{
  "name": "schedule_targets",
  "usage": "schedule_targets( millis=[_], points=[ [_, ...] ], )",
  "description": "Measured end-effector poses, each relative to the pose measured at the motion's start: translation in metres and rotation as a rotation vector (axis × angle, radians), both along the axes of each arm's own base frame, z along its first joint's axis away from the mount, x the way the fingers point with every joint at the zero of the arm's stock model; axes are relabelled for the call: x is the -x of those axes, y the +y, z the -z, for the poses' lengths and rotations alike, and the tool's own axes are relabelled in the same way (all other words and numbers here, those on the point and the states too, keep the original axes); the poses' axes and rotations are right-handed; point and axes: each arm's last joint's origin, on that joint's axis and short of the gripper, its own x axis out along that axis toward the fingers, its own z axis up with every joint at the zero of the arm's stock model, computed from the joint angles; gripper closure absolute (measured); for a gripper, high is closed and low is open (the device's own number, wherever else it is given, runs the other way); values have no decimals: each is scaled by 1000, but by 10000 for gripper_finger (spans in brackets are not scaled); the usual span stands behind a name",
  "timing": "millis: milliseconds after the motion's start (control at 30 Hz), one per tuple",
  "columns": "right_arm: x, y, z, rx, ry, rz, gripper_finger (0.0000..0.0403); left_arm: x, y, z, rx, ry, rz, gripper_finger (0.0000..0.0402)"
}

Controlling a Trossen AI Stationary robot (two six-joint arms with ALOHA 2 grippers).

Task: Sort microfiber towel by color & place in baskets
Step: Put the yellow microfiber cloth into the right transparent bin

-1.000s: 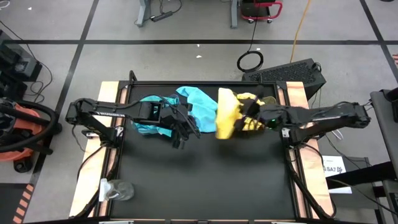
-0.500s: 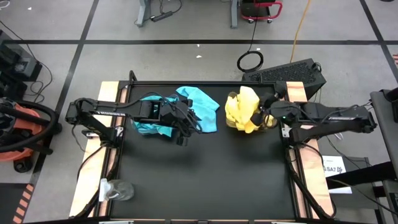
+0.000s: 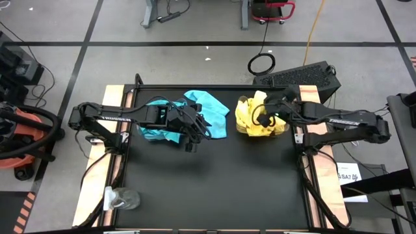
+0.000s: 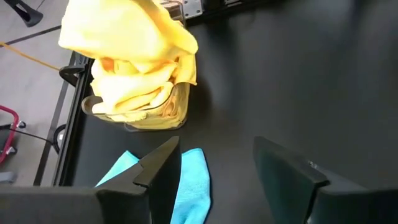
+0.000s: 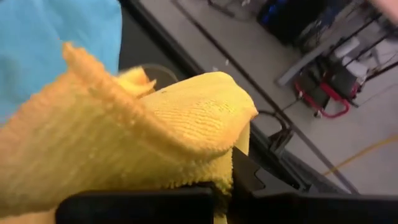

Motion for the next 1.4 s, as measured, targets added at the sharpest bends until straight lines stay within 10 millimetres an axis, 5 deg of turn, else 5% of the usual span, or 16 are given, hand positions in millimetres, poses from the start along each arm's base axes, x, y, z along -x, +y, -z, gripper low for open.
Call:
schedule_targets(
  millis=[367, 933, 1400],
  points=[
    [-26, -37, 42, -190, 179, 65, 402, 1, 0, 3, 31, 10, -24, 196],
    [-53, -76, 113, -500, 320, 70, 400, 7, 0, 41, 31, 127, -28, 196],
    [-49, -76, 113, -546, 326, 33, 398, 8, 0, 44, 31, 138, -29, 196]
  ],
)
